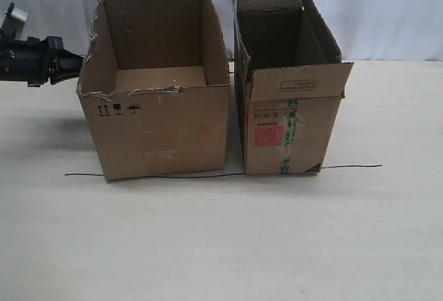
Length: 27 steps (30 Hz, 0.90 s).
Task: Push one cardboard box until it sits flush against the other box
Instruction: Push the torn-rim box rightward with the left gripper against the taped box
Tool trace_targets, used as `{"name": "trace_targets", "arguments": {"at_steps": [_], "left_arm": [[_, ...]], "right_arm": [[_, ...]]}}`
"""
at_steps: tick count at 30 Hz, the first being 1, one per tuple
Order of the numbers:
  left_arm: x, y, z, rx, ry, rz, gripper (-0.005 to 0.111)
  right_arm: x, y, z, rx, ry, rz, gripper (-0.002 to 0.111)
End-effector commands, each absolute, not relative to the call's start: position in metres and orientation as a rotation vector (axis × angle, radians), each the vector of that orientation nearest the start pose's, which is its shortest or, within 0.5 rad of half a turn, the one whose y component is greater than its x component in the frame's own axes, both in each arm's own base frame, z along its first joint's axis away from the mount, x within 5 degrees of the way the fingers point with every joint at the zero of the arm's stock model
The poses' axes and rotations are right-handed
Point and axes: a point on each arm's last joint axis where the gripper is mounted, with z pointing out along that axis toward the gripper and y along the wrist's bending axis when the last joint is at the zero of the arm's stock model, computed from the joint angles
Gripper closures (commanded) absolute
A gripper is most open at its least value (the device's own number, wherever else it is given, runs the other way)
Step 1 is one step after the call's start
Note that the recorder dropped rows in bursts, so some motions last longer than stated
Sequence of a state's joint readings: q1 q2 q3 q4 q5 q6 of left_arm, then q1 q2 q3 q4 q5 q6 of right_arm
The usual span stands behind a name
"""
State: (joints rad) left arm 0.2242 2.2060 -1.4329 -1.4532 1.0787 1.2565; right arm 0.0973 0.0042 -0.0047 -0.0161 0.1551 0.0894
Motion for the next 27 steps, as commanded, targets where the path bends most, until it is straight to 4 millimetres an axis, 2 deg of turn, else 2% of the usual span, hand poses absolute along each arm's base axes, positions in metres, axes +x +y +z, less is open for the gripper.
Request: {"name": "trace_targets", "arguments": {"at_steps": [1, 7, 27], "left_arm": [[0.453, 0.020, 0.152, 0.064, 2.155, -1.214, 0.107], [0.463, 0.017, 0.136, 0.079, 2.135, -1.424, 0.107], [0.470, 0.018, 0.127, 0.023, 2.113, -1.454, 0.107]], "right_arm": [[0.056, 0.005, 0.199, -0.013, 1.644, 0.130, 0.103], [0.056, 0.005, 0.199, -0.013, 1.644, 0.130, 0.103], [0.056, 0.005, 0.199, -0.013, 1.644, 0.130, 0.103]]}}
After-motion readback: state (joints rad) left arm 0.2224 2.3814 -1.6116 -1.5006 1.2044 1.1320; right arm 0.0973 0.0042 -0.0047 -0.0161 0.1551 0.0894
